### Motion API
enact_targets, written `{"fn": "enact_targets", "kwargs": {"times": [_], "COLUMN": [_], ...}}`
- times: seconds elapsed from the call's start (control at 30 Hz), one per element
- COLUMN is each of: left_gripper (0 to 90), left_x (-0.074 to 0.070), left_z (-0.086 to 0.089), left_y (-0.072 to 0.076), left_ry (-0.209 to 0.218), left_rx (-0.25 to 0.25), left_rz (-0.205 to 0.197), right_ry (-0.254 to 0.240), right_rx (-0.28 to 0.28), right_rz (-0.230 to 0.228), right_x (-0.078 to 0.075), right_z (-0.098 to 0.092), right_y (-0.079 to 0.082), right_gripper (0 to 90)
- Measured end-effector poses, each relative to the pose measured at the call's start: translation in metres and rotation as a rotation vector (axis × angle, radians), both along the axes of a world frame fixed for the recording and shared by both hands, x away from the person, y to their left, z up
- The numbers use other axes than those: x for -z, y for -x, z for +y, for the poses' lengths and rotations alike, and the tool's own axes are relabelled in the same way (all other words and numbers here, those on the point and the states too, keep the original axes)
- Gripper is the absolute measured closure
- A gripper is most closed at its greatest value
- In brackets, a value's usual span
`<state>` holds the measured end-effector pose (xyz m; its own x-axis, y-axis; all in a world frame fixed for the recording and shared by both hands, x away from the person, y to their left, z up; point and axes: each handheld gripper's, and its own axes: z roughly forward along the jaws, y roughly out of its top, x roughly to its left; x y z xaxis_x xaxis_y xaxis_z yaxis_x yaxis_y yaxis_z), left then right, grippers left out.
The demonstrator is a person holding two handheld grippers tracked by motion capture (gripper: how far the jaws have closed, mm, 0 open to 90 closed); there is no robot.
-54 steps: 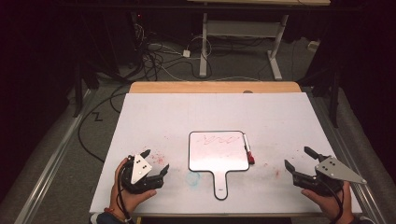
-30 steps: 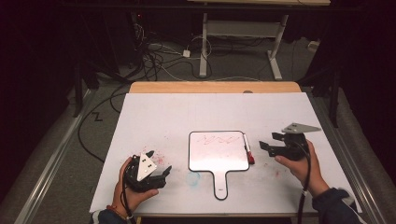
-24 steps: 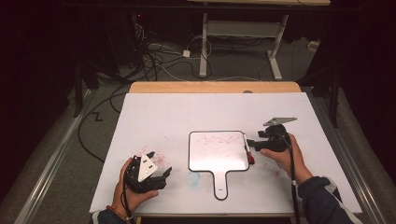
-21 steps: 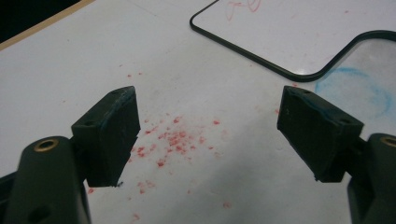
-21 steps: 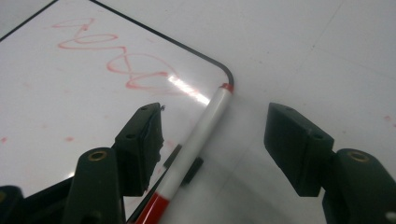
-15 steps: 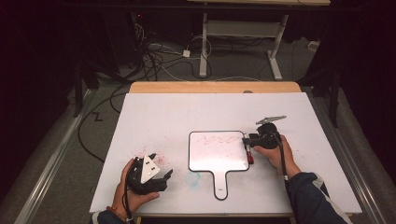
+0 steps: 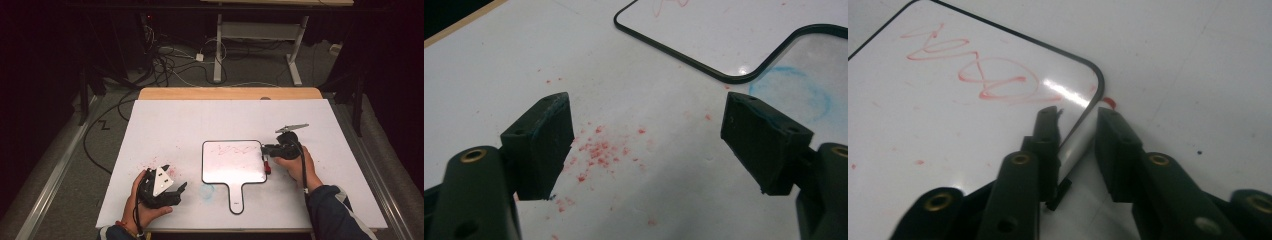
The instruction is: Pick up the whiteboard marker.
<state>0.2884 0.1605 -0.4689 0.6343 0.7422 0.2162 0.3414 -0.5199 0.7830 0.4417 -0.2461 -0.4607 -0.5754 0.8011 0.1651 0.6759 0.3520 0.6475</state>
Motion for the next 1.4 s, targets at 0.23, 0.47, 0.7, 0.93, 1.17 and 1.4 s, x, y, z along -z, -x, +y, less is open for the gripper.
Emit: {"fn": "enact_targets", "kwargs": {"times": [0.23, 0.47, 0.7, 0.93, 1.17, 1.4], "left_gripper": [20.2, 20.2, 20.2, 20.2, 20.2, 20.2], "left_x": [0.001, 0.002, 0.0, 0.0, 0.001, 0.001], "left_z": [-0.001, -0.002, -0.001, -0.001, -0.005, -0.007], "left_y": [0.0, -0.001, 0.0, 0.0, 0.0, 0.0], "left_ry": [-0.006, -0.01, -0.009, 0.0, -0.007, -0.014], "left_rx": [0.012, 0.018, 0.013, 0.016, 0.027, 0.031], "left_rz": [0.012, 0.02, 0.015, 0.015, 0.035, 0.035], "right_ry": [-0.029, -0.052, -0.084, -0.042, -0.044, -0.031], "right_rx": [0.018, 0.019, 0.026, -0.026, -0.033, -0.03], "right_rz": [0.017, 0.054, 0.078, 0.053, 0.031, 0.022], "right_x": [0.002, 0.002, 0.003, 0.002, 0.004, 0.003], "right_z": [-0.002, -0.004, -0.007, -0.007, -0.004, -0.002], "right_y": [0.002, 0.006, 0.01, 0.017, 0.013, 0.015], "right_gripper": [69.1, 66.5, 66.2, 67.5, 70.8, 70.8]}}
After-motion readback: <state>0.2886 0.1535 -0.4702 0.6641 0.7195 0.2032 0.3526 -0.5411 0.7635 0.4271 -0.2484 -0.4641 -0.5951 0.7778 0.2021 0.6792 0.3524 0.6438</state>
